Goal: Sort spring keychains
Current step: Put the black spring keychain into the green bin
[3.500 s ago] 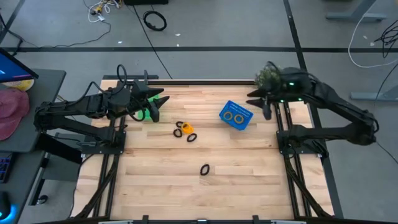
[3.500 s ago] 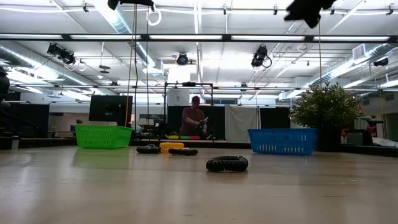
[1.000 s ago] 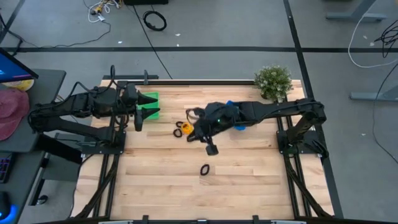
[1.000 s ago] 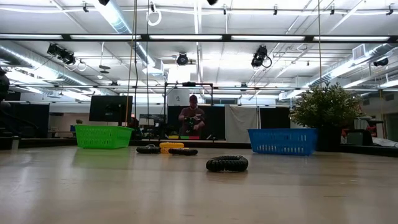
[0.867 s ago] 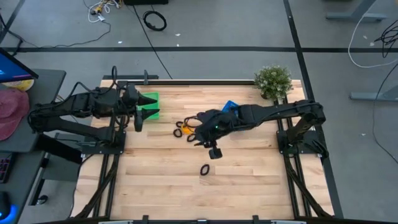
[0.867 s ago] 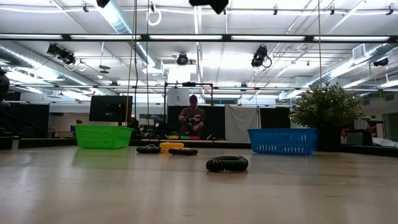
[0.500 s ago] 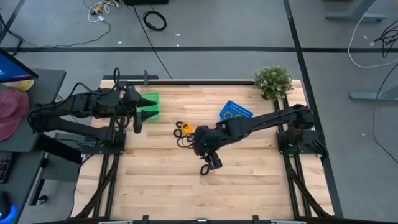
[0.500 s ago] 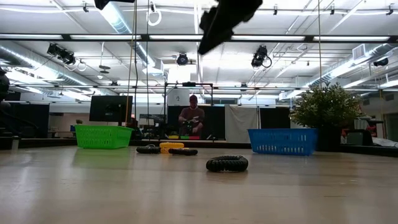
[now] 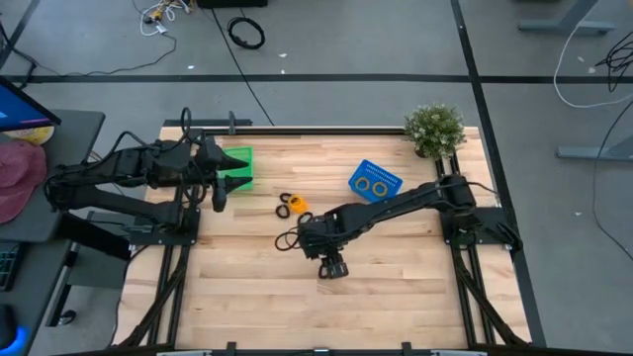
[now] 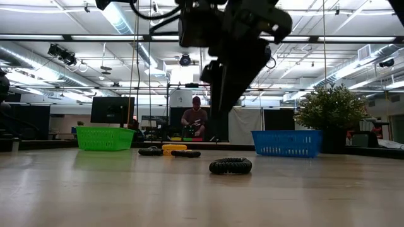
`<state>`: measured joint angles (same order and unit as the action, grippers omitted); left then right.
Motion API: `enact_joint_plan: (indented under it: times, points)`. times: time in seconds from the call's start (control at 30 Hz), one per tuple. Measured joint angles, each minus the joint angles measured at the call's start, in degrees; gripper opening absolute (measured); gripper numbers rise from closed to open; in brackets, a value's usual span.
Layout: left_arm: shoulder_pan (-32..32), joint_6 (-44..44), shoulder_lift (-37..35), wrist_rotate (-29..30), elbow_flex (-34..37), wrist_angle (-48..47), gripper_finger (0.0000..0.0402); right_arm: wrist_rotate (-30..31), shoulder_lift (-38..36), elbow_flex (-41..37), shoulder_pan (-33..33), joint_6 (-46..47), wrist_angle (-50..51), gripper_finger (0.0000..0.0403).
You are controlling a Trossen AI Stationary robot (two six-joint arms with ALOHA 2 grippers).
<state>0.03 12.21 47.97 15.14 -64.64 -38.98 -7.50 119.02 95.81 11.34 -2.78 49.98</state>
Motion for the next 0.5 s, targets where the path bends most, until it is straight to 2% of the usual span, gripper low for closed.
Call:
enact_joint_plan:
  times: [0.27, 0.5]
  points:
    - [-0.02, 0.0, 0.0, 0.0, 0.0, -0.35, 0.0199, 0.09, 4.07, -0.02, 1.47, -0.68, 0.38, 0.0187]
    - [-0.02, 0.0, 0.0, 0.0, 0.02, -0.33, 0.0199, 3.07, 6.68, -0.07, 2.88, -0.92, -0.22, 0.0187]
